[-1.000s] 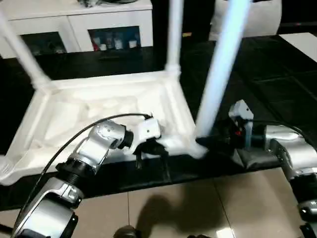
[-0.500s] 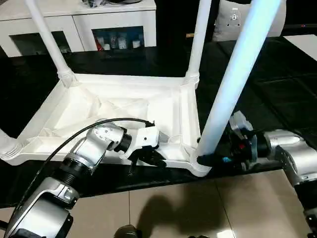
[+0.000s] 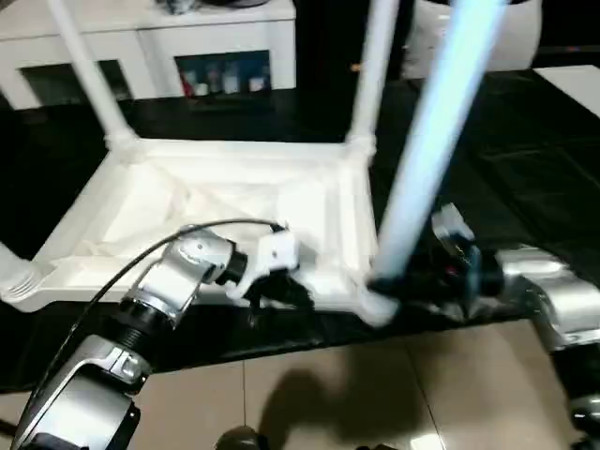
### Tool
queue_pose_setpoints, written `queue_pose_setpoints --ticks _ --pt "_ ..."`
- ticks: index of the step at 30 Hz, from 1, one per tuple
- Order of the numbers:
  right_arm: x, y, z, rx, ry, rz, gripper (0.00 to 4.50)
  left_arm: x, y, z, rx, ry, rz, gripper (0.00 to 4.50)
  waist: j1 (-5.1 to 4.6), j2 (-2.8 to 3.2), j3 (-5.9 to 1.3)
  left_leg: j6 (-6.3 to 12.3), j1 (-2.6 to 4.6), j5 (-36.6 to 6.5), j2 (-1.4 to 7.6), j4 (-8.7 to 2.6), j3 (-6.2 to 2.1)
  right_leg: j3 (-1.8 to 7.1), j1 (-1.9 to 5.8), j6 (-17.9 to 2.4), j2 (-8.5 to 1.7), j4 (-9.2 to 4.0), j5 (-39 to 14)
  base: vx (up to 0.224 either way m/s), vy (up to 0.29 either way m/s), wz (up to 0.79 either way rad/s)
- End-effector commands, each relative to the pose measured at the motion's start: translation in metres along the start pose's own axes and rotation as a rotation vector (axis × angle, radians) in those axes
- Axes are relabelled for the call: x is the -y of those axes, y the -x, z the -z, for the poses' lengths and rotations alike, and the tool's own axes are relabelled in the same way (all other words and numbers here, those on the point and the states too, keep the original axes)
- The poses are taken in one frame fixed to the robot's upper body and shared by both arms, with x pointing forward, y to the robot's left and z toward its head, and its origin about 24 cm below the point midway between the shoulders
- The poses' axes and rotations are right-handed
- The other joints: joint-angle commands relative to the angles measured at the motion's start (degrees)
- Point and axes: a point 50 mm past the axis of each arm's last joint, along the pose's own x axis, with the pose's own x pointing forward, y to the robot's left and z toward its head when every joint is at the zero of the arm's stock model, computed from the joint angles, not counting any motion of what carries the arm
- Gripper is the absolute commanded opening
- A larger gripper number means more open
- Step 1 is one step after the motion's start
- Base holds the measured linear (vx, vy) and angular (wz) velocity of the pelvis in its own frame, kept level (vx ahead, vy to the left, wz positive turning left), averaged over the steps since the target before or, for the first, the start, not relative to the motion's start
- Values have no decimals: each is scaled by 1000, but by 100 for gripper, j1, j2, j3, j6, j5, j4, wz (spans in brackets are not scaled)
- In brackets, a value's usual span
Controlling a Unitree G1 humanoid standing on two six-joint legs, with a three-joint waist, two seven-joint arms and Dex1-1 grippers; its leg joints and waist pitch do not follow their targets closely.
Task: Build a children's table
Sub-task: Rotate leg to tighten
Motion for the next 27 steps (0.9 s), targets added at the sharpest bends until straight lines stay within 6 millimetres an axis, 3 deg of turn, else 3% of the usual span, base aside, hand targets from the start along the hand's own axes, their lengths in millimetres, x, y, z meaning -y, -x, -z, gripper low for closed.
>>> queue_pose_setpoints --ticks 1,4,7,11,12,14,17,22,25,26,27 --pt "7 -28 -2 13 -47 166 211 -4 -18 -26 80 22 -96 0 -44 -93 -374 214 40 -881 186 -389 -81 272 371 -918 -436 -512 -1886 0 0 0" --pt "15 -41 -3 3 -88 324 208 -10 -29 -32 76 78 -216 0 -196 -94 -380 162 46 -799 168 -393 -78 276 377 -881 -420 -537 -1865 0 0 0" --pt "20 -53 -6 17 -139 453 208 -13 -39 -41 105 134 -308 0 -249 -92 -397 273 29 -620 147 -367 -62 287 375 -1001 -395 -509 -1426 0 0 0" --pt "22 -62 -12 52 -80 512 208 -14 -47 -50 128 144 -359 0 -213 -93 -396 400 29 -579 141 -360 -50 283 376 -945 -403 -535 -1435 0 0 0" --pt "22 -63 -13 76 -72 501 260 -10 -50 -53 135 130 -335 0 -206 -92 -400 423 29 -560 143 -357 -52 285 374 -946 -398 -527 -1368 0 0 0" --pt "21 -61 -15 102 -90 480 270 -8 -50 -53 133 109 -315 0 -208 -85 -412 510 25 -524 162 -358 -62 292 388 -1045 -394 -481 -1024 0 0 0" --pt "19 -57 -17 120 -70 440 308 -7 -48 -49 124 90 -306 0 -218 -82 -404 577 31 -559 168 -358 -59 289 385 -1154 -392 -469 -844 0 0 0" --pt "19 -32 -11 109 13 374 347 -7 -37 -38 96 35 -271 0 -188 -88 -404 653 31 -536 185 -355 -58 298 395 -1192 -402 -449 -716 0 0 0" --pt "19 -24 -9 95 33 345 365 -7 -34 -35 87 18 -256 0 -180 -85 -390 635 40 -679 189 -362 -55 296 389 -1163 -409 -477 -948 0 0 0" --pt "20 -16 -8 74 54 329 372 -7 -30 -33 81 8 -239 0 -178 -52 -386 594 38 -728 191 -369 -64 289 387 -1146 -410 -483 -1059 0 0 0" --pt "20 -8 -6 52 70 307 384 -7 -27 -30 72 -14 -216 0 -176 -66 -384 583 48 -779 191 -372 -58 289 384 -1119 -406 -509 -1135 0 0 0"
